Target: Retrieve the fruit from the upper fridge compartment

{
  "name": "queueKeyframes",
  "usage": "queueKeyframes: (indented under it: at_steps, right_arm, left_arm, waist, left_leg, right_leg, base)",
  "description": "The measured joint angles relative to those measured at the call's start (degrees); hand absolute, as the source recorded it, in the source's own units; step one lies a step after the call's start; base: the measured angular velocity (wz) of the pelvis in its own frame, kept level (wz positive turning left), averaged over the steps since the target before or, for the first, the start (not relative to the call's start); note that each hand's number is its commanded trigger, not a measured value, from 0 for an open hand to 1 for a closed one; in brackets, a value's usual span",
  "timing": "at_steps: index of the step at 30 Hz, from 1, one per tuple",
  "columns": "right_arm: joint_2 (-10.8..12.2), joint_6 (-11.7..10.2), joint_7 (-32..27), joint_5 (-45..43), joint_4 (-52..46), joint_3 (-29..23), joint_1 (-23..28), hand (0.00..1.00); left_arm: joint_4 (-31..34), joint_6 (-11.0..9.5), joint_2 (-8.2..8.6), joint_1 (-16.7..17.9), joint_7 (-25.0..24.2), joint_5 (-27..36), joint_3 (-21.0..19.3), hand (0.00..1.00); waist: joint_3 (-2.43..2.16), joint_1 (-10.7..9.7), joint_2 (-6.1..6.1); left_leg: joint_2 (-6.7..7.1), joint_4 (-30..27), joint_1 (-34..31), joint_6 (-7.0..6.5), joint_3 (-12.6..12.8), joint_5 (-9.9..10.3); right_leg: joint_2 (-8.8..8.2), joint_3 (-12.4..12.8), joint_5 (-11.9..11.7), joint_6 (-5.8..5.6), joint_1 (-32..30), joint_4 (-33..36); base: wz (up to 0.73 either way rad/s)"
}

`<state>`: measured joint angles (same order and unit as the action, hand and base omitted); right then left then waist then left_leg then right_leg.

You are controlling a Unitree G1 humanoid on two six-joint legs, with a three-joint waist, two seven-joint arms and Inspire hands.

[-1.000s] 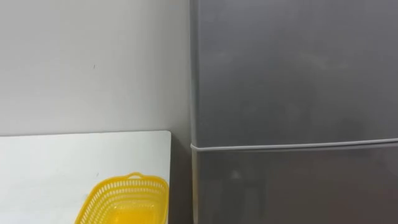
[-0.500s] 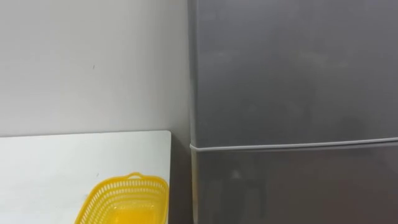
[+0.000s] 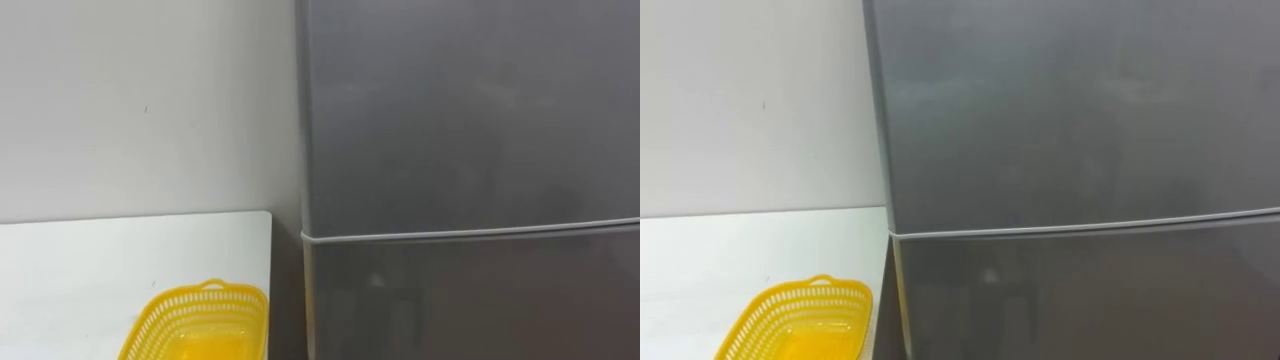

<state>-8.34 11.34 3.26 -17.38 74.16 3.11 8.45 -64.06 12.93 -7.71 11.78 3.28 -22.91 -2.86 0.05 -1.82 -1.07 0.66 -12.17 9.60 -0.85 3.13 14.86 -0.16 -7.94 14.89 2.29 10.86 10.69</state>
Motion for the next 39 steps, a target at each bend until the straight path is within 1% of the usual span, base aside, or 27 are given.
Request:
queueKeyframes:
  at_steps: [4,7,9,10,11,12,13,15,16,17,18,19,21,22,24,25,26,27,28,30,32,34,35,36,37,38,39]
  right_arm:
    - [0.01,0.02,-1.48,1.48,-0.01,-0.13,0.05,0.00]
    - [-0.01,0.04,-2.09,2.09,-0.26,-0.59,0.19,0.00]
    - [-0.01,-0.04,-2.85,2.04,-0.24,-1.03,0.01,0.00]
    - [-0.01,-0.07,-3.14,2.03,-0.24,-1.06,-0.02,0.00]
    - [-0.03,-0.18,-3.61,2.04,-0.26,-1.08,-0.17,0.00]
    - [-0.02,-0.38,-4.01,2.04,-0.52,-1.17,-0.18,0.00]
    - [-0.03,-0.59,-4.14,2.02,-0.63,-1.41,-0.14,0.00]
    - [-0.23,-1.40,-5.18,1.91,-0.95,-2.84,-0.13,0.00]
    - [-0.31,-1.53,-5.48,1.83,-1.09,-2.86,-0.06,0.00]
    - [-0.38,-1.88,-6.27,1.76,-1.14,-2.86,-0.01,0.00]
    - [-0.38,-1.96,-6.77,1.90,-1.15,-2.80,0.03,0.00]
    - [-0.36,-2.00,-6.88,1.98,-1.16,-2.80,0.05,0.00]
    - [-0.28,-2.21,-6.85,2.04,-2.28,-2.78,0.52,0.00]
    - [-0.28,-2.46,-6.82,2.05,-2.99,-2.81,0.90,0.00]
    - [-0.39,-3.92,-6.85,2.12,-3.12,-3.04,1.25,0.00]
    - [-0.37,-4.33,-6.87,2.10,-3.11,-3.35,1.33,0.00]
    - [-0.37,-4.81,-6.88,2.05,-3.14,-3.51,1.77,0.00]
    - [-0.29,-5.45,-6.88,2.03,-3.14,-3.95,2.07,0.00]
    - [-0.22,-5.66,-6.89,2.02,-3.19,-4.39,2.27,0.00]
    - [-0.14,-5.95,-6.97,2.06,-3.71,-4.48,2.84,0.00]
    - [-0.19,-6.14,-7.16,1.60,-4.34,-4.45,3.20,0.00]
    - [-0.15,-6.70,-7.30,1.34,-4.34,-4.38,3.35,0.00]
    - [-0.08,-6.93,-7.30,1.35,-4.37,-4.38,3.41,0.00]
    - [0.01,-7.01,-7.30,1.36,-4.38,-4.39,3.39,0.00]
    - [0.02,-7.04,-7.30,1.35,-4.38,-4.39,3.38,0.00]
    - [-0.01,-7.08,-7.30,1.31,-4.33,-4.46,3.41,0.00]
    - [-0.01,-7.20,-7.26,1.28,-4.14,-4.50,3.43,0.00]
  left_arm:
    - [0.82,-0.63,0.13,0.45,4.20,5.05,-3.29,0.00]
    - [1.21,-0.90,0.15,0.72,7.10,9.64,-4.63,0.00]
    - [2.08,-1.33,0.27,0.82,10.40,17.70,-7.28,0.00]
    - [2.23,-1.80,0.35,0.81,11.37,19.68,-8.17,0.00]
    - [2.24,-2.80,0.41,0.72,13.25,23.19,-9.31,0.00]
    - [3.28,-3.31,0.54,0.86,15.03,26.34,-10.61,0.00]
    - [4.40,-3.47,0.57,1.13,15.87,27.62,-11.07,0.00]
    - [9.07,-4.83,0.83,1.57,20.07,32.04,-12.98,0.00]
    - [10.25,-5.35,0.87,1.60,21.15,33.25,-13.08,0.00]
    - [12.90,-6.74,0.88,1.72,23.28,36.33,-13.15,0.00]
    - [15.57,-7.66,0.87,1.73,25.16,38.96,-13.14,0.00]
    - [16.92,-8.22,0.87,1.68,25.95,40.35,-13.15,0.00]
    - [24.22,-9.59,1.03,2.56,29.43,45.11,-13.17,0.00]
    - [26.63,-10.02,1.16,3.02,30.46,46.34,-13.21,0.00]
    - [33.66,-13.37,1.64,4.28,34.34,50.10,-13.27,0.00]
    - [34.76,-14.18,1.72,4.34,35.18,50.41,-13.31,0.00]
    - [36.66,-15.67,1.83,4.44,36.73,50.48,-13.34,0.00]
    - [38.22,-16.78,1.90,4.36,38.15,50.41,-13.44,0.00]
    - [39.21,-17.21,2.02,4.28,38.98,50.39,-13.62,0.00]
    - [43.13,-18.15,2.31,4.25,41.56,50.43,-14.20,0.00]
    - [47.18,-20.30,2.27,4.07,43.88,50.36,-14.74,0.00]
    - [51.15,-20.68,2.24,4.05,45.40,50.33,-15.04,0.00]
    - [54.82,-20.84,2.24,4.05,46.28,50.20,-15.08,0.00]
    - [59.00,-21.45,2.17,4.05,46.80,50.18,-15.23,0.00]
    - [60.77,-22.10,1.99,4.06,47.08,50.16,-15.23,0.00]
    - [63.51,-22.98,1.44,4.05,47.38,50.02,-15.48,0.00]
    - [66.13,-23.33,1.10,4.05,47.36,49.56,-16.24,0.00]
  waist:
    - [-0.12,0.26,-0.07]
    - [-0.16,0.61,0.04]
    - [-0.16,0.69,0.20]
    - [-0.16,0.75,0.23]
    - [-0.15,0.79,0.32]
    - [-0.14,0.79,0.39]
    - [-0.13,0.80,0.38]
    - [-0.09,1.00,0.48]
    - [-0.09,1.11,0.53]
    - [-0.09,1.27,0.56]
    - [-0.12,1.79,0.61]
    - [-0.17,2.03,0.72]
    - [-0.38,2.35,1.02]
    - [-0.35,2.36,0.91]
    - [-0.42,2.58,0.91]
    - [-0.41,2.63,0.91]
    - [-0.48,2.78,1.07]
    - [-0.46,3.22,0.99]
    - [-0.51,3.43,1.12]
    - [-0.46,3.61,0.93]
    - [-0.41,3.72,0.89]
    - [-0.35,3.67,0.96]
    - [-0.30,3.85,0.92]
    - [-0.14,3.98,0.87]
    - [-0.08,4.01,0.91]
    - [0.04,4.04,0.88]
    - [0.06,3.81,0.99]
  left_leg:
    - [0.02,-0.08,0.05,0.00,-0.08,0.00]
    - [0.03,-0.15,0.14,0.00,-0.29,0.00]
    - [0.02,-0.10,0.15,0.00,-0.13,0.00]
    - [0.02,-0.09,0.16,0.00,-0.12,0.00]
    - [0.02,-0.08,0.19,0.00,-0.21,0.00]
    - [0.01,-0.08,0.13,0.00,-0.37,0.00]
    - [0.01,-0.08,0.11,0.00,-0.39,0.00]
    - [0.05,-0.07,-0.05,0.00,-0.56,0.00]
    - [0.05,-0.06,-0.04,0.00,-0.52,0.00]
    - [0.06,-0.03,-0.06,0.00,-0.41,0.00]
    - [0.06,-0.03,0.02,0.00,-0.35,0.00]
    - [0.05,-0.04,0.00,0.00,-0.32,0.00]
    - [0.03,-0.01,-0.35,0.00,-0.42,0.00]
    - [0.04,0.01,-0.40,0.00,-0.44,0.00]
    - [0.02,0.50,-0.23,-0.01,-0.41,-0.01]
    - [0.02,0.58,-0.20,-0.01,-0.39,-0.01]
    - [0.03,0.71,-0.03,-0.01,-0.32,-0.01]
    - [0.02,0.80,0.12,-0.01,-0.21,-0.01]
    - [0.02,0.79,0.12,-0.01,-0.20,-0.01]
    - [0.03,0.81,0.08,-0.01,-0.23,-0.01]
    - [0.04,0.80,0.09,-0.01,-0.27,-0.01]
    - [0.05,0.80,0.11,-0.01,-0.34,-0.01]
    - [0.06,0.81,0.08,-0.01,-0.41,-0.01]
    - [0.06,0.80,0.08,-0.01,-0.46,-0.01]
    - [0.06,0.80,0.09,-0.02,-0.46,-0.01]
    - [0.06,0.79,0.10,-0.02,-0.46,-0.01]
    - [0.06,0.78,0.10,-0.02,-0.47,-0.01]
  right_leg:
    - [0.00,-0.10,0.00,0.00,0.11,-0.06]
    - [-0.03,-0.12,0.00,0.00,0.02,-0.09]
    - [-0.01,-0.08,-0.01,0.00,0.01,-0.05]
    - [-0.02,-0.09,-0.01,0.00,0.02,-0.03]
    - [0.00,-0.09,-0.01,0.00,0.08,-0.02]
    - [0.02,-0.07,-0.02,0.01,0.08,-0.01]
    - [0.03,-0.06,-0.03,0.01,0.08,-0.01]
    - [0.03,-0.11,-0.02,0.01,0.06,-0.04]
    - [0.01,-0.14,-0.03,0.01,0.06,-0.04]
    - [-0.02,-0.26,-0.02,0.01,0.05,-0.04]
    - [-0.02,-0.25,-0.02,0.01,-0.09,-0.03]
    - [0.00,-0.16,-0.03,0.01,-0.19,0.00]
    - [-0.03,-0.11,-0.04,0.00,-0.74,0.19]
    - [-0.03,-0.12,-0.06,-0.02,-0.77,0.17]
    - [0.02,-0.09,-0.23,-0.07,-0.66,0.17]
    - [0.03,-0.08,-0.29,-0.06,-0.66,0.13]
    - [0.16,-0.01,-0.30,-0.07,-0.62,0.15]
    - [0.19,0.04,-0.31,-0.07,-0.60,0.19]
    - [0.24,0.05,-0.31,-0.07,-0.61,0.18]
    - [0.18,0.03,-0.33,-0.09,-0.66,0.21]
    - [0.19,0.07,-0.33,-0.09,-0.63,0.24]
    - [0.17,0.00,-0.37,-0.13,-0.55,0.21]
    - [0.16,0.05,-0.39,-0.15,-0.54,0.17]
    - [0.17,0.07,-0.39,-0.15,-0.55,0.16]
    - [0.20,0.13,-0.40,-0.15,-0.54,0.12]
    - [0.22,0.21,-0.41,-0.15,-0.55,0.10]
    - [0.19,0.15,-0.41,-0.15,-0.55,0.10]
  base:
    - [0.00]
    - [0.00]
    - [0.00]
    - [0.00]
    - [0.00]
    - [0.00]
    - [0.00]
    - [0.00]
    - [0.00]
    - [0.00]
    - [0.00]
    - [-0.05]
    - [-0.02]
    - [0.00]
    - [0.00]
    - [-0.04]
    - [-0.06]
    - [-0.07]
    - [-0.05]
    - [0.00]
    - [0.00]
    - [0.02]
    - [0.04]
    - [0.00]
    - [0.00]
    - [0.00]
    - [0.00]
